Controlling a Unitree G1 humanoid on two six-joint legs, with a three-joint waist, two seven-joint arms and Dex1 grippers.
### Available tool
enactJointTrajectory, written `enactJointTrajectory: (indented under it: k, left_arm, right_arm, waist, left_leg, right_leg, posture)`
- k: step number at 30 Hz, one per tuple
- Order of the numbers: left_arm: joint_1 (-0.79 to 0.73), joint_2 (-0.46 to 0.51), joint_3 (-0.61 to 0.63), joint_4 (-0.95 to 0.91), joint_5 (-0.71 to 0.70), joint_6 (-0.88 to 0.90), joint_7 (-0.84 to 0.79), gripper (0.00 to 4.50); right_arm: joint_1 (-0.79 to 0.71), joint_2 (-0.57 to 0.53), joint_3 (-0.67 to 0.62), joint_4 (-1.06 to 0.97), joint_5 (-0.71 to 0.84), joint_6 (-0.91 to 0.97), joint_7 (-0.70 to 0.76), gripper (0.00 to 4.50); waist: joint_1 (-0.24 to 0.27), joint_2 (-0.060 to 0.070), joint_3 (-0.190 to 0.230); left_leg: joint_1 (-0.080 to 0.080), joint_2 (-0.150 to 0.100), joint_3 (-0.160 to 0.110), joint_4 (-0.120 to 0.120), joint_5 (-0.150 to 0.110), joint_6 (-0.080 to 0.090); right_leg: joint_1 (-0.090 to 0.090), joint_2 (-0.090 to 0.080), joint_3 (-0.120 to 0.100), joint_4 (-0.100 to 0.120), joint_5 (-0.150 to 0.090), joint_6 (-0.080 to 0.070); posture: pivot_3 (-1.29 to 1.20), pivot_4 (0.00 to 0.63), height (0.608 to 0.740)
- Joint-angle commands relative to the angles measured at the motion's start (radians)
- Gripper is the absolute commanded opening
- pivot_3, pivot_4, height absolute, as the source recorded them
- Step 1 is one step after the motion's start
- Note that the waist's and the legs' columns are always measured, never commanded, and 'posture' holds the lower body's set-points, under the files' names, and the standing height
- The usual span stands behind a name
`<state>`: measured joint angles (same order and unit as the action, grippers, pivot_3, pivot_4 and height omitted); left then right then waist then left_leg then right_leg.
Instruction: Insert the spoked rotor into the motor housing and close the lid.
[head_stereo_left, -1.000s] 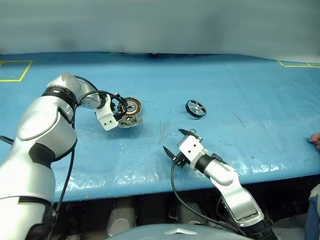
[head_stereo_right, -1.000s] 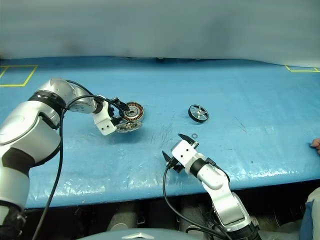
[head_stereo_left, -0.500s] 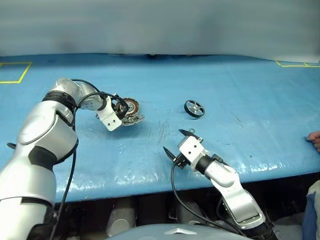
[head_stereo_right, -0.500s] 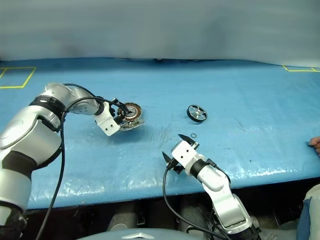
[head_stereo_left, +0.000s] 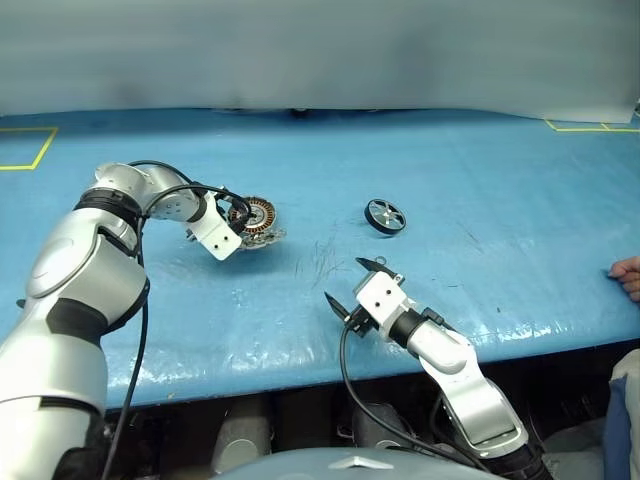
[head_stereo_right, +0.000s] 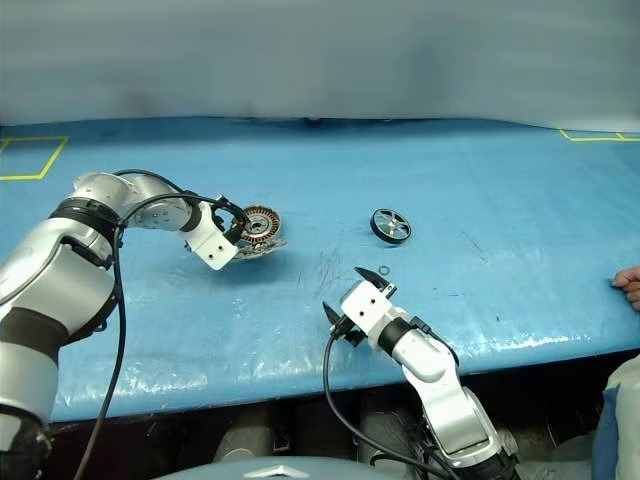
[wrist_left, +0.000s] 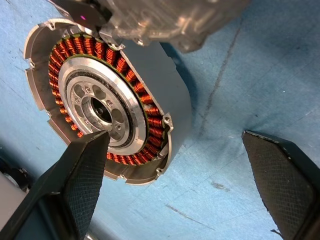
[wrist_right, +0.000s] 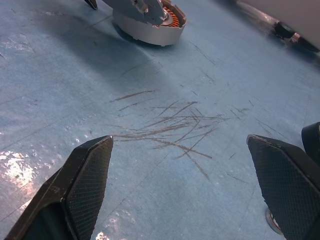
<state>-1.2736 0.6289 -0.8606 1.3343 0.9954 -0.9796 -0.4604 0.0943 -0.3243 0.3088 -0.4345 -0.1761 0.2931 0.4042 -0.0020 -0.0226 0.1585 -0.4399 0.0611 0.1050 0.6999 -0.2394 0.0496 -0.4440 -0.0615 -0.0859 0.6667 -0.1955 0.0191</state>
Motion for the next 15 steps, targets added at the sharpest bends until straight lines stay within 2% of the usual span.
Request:
enactJointTrajectory:
  k: [1, 10, 15]
  left_arm:
    - [0.038, -0.003, 0.006, 0.012, -0.019, 0.006, -0.074, 4.50]
    - [0.073, -0.005, 0.053, 0.007, -0.072, 0.029, -0.177, 4.50]
    - [0.083, 0.002, 0.070, -0.005, -0.083, 0.043, -0.155, 4.50]
  right_arm:
    - [-0.005, 0.007, 0.001, -0.021, -0.004, -0.010, -0.011, 4.48]
    - [0.001, 0.011, 0.007, -0.017, -0.008, -0.011, -0.017, 4.48]
    - [-0.001, 0.009, 0.011, -0.009, -0.010, -0.013, -0.015, 4.48]
  waist:
    - [-0.003, 0.000, 0.000]
    - [-0.008, 0.001, -0.009]
    - [-0.009, 0.002, -0.009]
  left_leg:
    - [0.000, 0.000, 0.000, 0.000, 0.000, 0.000]
    - [0.004, 0.001, 0.001, 0.000, 0.000, 0.001]
    - [0.009, 0.002, 0.001, 0.000, 0.000, 0.001]
  right_leg:
    - [0.000, 0.000, 0.000, 0.000, 0.000, 0.000]
    - [0.004, 0.000, 0.002, 0.001, -0.003, -0.004]
    - [0.007, -0.001, 0.003, 0.001, -0.003, -0.005]
  posture:
    - [0.00, 0.150, 0.740]
    - [0.00, 0.150, 0.740]
    - [0.00, 0.150, 0.740]
